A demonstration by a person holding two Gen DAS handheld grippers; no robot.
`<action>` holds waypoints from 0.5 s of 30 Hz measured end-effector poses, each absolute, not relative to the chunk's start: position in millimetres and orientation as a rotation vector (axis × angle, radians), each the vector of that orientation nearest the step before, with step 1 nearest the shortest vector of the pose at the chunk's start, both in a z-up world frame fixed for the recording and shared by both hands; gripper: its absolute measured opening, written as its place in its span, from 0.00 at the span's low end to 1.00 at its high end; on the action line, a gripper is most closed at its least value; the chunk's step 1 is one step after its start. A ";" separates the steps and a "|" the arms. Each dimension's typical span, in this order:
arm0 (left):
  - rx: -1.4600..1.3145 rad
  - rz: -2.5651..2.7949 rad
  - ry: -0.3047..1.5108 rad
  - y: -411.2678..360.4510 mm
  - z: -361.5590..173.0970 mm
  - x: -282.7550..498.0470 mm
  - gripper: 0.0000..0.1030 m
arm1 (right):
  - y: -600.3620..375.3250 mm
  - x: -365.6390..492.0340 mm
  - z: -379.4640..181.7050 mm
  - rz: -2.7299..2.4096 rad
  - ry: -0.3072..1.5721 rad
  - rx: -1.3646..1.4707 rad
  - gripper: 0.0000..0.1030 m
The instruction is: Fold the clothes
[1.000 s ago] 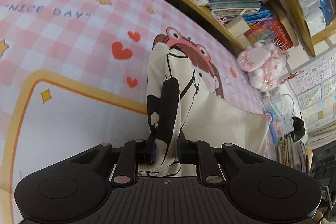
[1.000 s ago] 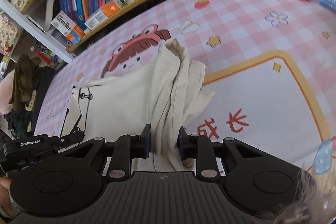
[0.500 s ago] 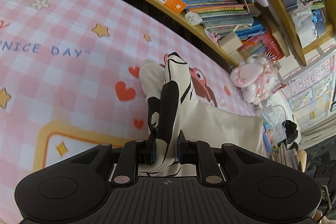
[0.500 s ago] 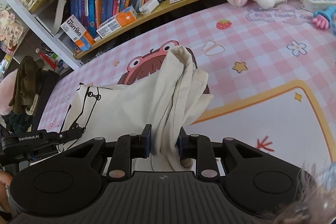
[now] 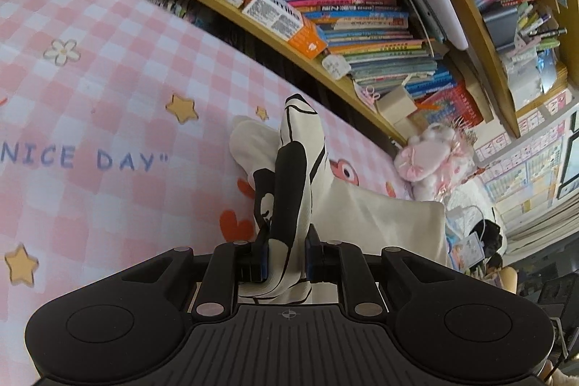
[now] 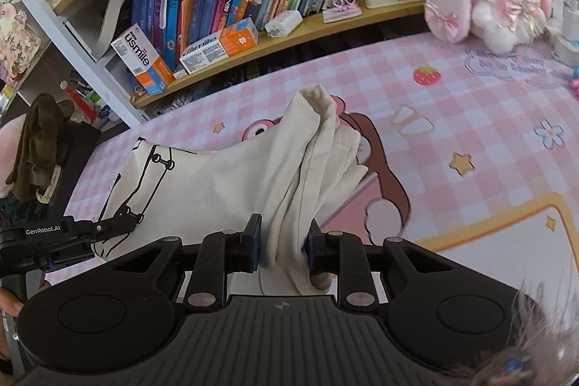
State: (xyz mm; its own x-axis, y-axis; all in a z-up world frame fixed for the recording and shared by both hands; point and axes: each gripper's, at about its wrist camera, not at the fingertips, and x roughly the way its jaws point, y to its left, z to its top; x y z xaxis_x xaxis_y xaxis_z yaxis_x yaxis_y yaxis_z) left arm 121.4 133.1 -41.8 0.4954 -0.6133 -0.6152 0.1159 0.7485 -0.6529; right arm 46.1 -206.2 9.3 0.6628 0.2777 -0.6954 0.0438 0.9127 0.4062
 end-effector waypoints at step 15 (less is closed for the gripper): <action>-0.581 -0.476 0.922 135.3 -42.7 178.5 0.15 | -196.7 110.1 18.8 0.159 0.833 0.357 0.21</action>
State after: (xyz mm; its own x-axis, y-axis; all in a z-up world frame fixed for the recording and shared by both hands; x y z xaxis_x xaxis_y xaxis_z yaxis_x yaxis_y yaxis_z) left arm 178.5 135.3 -42.7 0.5224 -0.6092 -0.5967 0.1339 0.7497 -0.6481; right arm 110.1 -196.7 18.8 0.6650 0.2764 -0.6938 0.0008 0.9287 0.3708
